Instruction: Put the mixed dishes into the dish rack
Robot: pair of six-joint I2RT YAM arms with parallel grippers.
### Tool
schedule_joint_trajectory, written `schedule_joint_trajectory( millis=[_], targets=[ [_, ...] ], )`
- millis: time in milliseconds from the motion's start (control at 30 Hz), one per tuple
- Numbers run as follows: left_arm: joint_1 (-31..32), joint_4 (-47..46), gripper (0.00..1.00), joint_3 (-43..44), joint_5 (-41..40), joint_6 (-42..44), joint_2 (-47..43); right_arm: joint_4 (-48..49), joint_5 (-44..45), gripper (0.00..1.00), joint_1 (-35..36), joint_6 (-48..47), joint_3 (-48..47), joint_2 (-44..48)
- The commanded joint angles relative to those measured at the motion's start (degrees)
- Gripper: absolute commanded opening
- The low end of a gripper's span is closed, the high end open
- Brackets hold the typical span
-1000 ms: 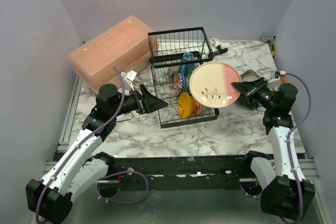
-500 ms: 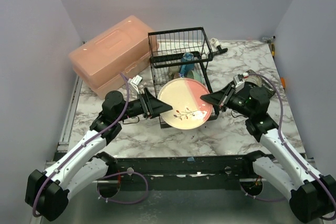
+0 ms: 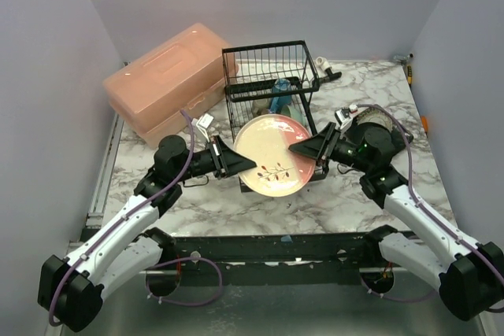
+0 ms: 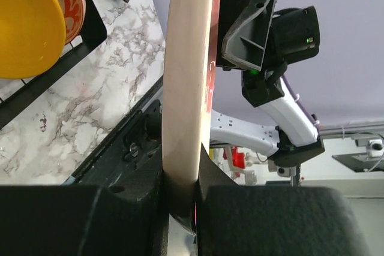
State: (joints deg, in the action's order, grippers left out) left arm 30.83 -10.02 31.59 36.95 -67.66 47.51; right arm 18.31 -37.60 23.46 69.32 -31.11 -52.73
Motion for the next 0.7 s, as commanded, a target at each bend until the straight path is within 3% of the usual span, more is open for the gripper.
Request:
schedule_joint_trajectory(
  millis=[0,133,167,300,433,500,667],
  targets=[
    [0.0,0.1,0.00,5.7,4.2,6.9,1.3,2.7,-6.1,0.43,1.8,-2.2,-4.7,-0.9],
    [-1.1,7.6,0.00,9.5,4.9,11.7,3.1,4.0,-6.5,0.02,2.3,-2.2,-5.3,-1.8],
    [-1.4,9.7,0.00,10.6,4.4,13.5,3.5,4.4,-6.2,0.00,2.3,-1.9,-5.5,-1.9],
    [-2.9,21.2,0.50,14.3,-0.9,19.8,1.8,0.8,-0.3,0.00,2.3,-3.5,-10.0,-1.8],
    [-3.9,34.8,0.83,20.7,-12.4,30.2,-0.8,-14.3,13.5,0.00,2.3,-12.7,-22.8,-3.9],
    [-3.9,41.8,0.88,24.6,-18.7,35.9,-1.5,-18.1,19.4,0.00,2.2,-16.8,-29.4,-6.3],
    [-3.9,48.6,0.90,29.3,-30.2,45.7,-4.5,-29.6,32.3,0.00,2.2,-28.1,-47.1,-15.7]
  ],
)
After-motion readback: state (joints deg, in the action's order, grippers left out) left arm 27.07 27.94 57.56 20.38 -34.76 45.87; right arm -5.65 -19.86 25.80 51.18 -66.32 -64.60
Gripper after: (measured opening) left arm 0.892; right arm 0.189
